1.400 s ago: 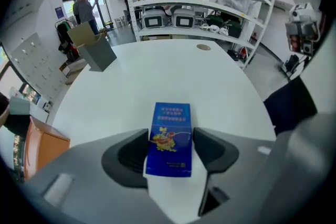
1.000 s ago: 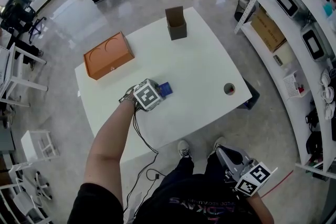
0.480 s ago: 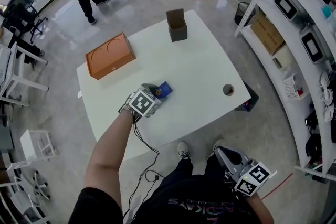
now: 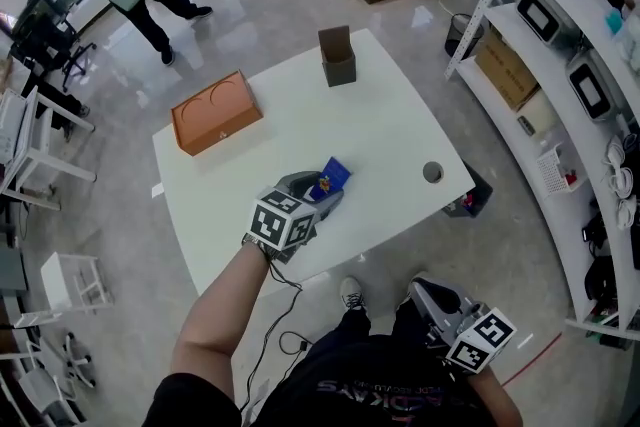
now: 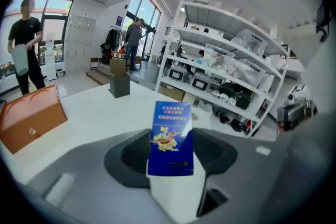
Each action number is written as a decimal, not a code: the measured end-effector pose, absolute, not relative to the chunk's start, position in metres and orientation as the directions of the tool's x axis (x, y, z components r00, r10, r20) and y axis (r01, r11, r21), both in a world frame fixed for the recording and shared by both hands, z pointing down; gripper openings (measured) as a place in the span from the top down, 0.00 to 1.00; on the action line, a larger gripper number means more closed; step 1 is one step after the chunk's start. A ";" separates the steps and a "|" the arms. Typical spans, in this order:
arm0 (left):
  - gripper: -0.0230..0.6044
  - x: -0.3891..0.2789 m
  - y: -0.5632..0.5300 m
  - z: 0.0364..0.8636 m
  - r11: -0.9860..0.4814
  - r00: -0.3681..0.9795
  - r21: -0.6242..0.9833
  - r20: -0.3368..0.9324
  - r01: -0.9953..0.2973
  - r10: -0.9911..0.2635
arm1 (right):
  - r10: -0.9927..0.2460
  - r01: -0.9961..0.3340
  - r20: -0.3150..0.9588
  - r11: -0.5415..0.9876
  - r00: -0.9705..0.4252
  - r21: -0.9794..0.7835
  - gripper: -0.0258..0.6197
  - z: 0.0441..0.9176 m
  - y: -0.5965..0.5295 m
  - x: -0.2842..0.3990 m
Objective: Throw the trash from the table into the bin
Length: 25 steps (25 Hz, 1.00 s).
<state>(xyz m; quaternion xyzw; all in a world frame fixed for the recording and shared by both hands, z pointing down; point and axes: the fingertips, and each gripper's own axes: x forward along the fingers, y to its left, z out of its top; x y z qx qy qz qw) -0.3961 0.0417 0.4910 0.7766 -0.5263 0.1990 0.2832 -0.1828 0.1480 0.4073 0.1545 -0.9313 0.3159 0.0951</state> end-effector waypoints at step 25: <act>0.57 -0.172 0.115 0.388 -0.476 0.649 0.474 0.319 -0.741 -0.691 | -0.550 -0.564 0.191 0.661 -0.813 -0.494 0.96 0.368 0.146 -0.057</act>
